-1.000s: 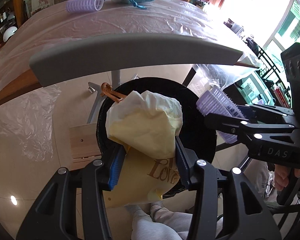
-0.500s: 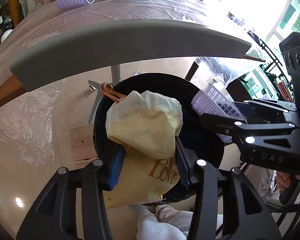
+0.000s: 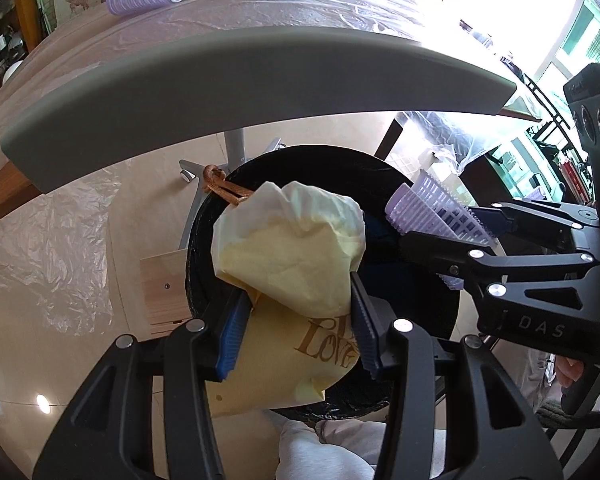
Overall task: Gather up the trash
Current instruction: 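Open both tools to drop the paper bag and hair roller into the bin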
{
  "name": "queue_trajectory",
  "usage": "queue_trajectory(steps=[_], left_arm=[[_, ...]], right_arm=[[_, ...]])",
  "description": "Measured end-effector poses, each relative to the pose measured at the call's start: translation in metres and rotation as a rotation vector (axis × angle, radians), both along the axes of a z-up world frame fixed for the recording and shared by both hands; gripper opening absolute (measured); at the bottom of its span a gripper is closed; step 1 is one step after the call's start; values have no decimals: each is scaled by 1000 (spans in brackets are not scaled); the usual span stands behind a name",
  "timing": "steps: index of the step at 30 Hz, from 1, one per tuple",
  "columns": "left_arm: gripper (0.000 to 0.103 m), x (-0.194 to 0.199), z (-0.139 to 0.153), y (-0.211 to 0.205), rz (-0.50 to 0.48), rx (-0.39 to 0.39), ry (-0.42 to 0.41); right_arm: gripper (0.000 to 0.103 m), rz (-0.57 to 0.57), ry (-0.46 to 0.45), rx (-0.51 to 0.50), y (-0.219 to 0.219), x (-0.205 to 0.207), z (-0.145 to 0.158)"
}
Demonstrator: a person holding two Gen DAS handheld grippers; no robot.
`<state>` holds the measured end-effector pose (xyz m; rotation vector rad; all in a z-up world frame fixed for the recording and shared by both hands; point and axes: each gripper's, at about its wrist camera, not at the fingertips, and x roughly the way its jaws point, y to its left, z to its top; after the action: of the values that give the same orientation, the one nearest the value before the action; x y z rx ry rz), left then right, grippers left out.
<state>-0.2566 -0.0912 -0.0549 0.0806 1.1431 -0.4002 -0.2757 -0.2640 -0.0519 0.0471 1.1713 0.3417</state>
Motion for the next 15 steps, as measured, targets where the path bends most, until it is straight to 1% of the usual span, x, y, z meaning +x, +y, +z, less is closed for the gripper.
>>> queue_trajectory(steps=[10, 11, 12, 13, 14, 15], left_arm=[[48, 2, 0, 0, -5, 12, -4], [50, 2, 1, 1, -8, 6, -8], [53, 2, 1, 1, -6, 4, -9], [57, 3, 1, 2, 1, 5, -10], [63, 3, 1, 3, 17, 18, -15], [67, 4, 2, 6, 26, 19, -16]], right_arm=[[42, -17, 13, 13, -4, 3, -2], [43, -18, 12, 20, -4, 3, -1], [48, -20, 11, 25, -5, 3, -1], [56, -24, 13, 31, -6, 4, 0], [68, -37, 12, 30, -8, 3, 0], [77, -60, 5, 45, -13, 1, 2]])
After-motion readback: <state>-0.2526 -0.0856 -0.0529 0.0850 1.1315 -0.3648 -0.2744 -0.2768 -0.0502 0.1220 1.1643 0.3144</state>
